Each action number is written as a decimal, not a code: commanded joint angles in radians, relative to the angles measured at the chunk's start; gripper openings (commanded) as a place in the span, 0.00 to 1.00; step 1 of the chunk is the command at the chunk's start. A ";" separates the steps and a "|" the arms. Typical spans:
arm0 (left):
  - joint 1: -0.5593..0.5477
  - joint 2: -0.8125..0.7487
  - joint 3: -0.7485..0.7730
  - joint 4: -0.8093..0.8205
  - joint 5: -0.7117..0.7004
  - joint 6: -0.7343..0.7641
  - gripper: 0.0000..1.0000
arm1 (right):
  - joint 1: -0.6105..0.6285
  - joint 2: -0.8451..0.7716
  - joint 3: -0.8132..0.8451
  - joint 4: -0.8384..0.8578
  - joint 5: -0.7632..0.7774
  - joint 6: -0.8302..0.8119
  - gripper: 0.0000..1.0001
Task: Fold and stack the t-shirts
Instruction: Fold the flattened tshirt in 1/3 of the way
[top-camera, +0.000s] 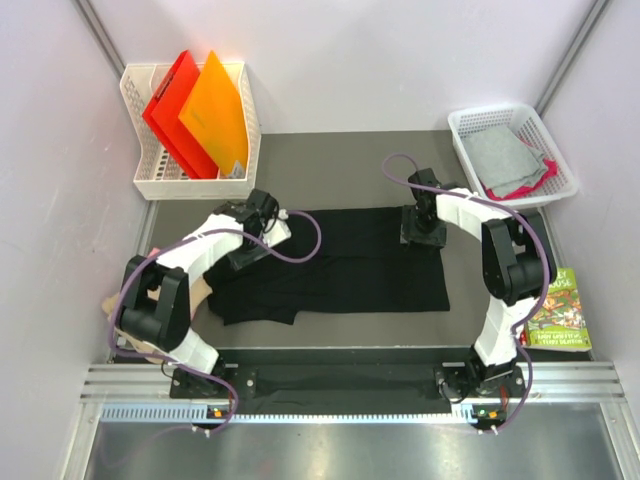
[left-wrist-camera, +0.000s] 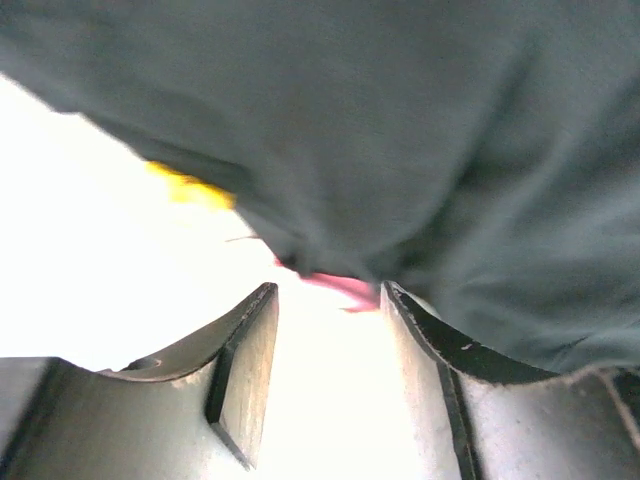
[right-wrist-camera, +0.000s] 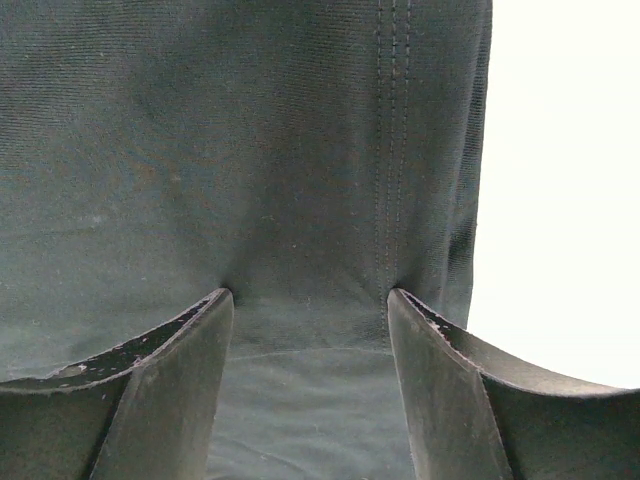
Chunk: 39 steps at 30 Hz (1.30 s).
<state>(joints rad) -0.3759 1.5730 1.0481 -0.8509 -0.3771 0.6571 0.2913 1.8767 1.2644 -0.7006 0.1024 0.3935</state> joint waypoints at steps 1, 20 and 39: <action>0.022 -0.033 0.104 -0.036 -0.019 0.018 0.51 | -0.026 0.061 -0.025 0.056 -0.001 -0.012 0.63; 0.133 0.321 0.276 0.148 0.101 -0.097 0.48 | -0.037 0.038 -0.100 0.095 -0.026 -0.019 0.60; 0.328 0.305 0.308 0.161 0.092 -0.023 0.47 | -0.121 0.078 -0.028 0.073 -0.021 -0.053 0.57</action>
<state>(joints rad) -0.0360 1.9751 1.3636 -0.6899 -0.3027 0.6224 0.2226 1.8648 1.2457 -0.6823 0.0071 0.3859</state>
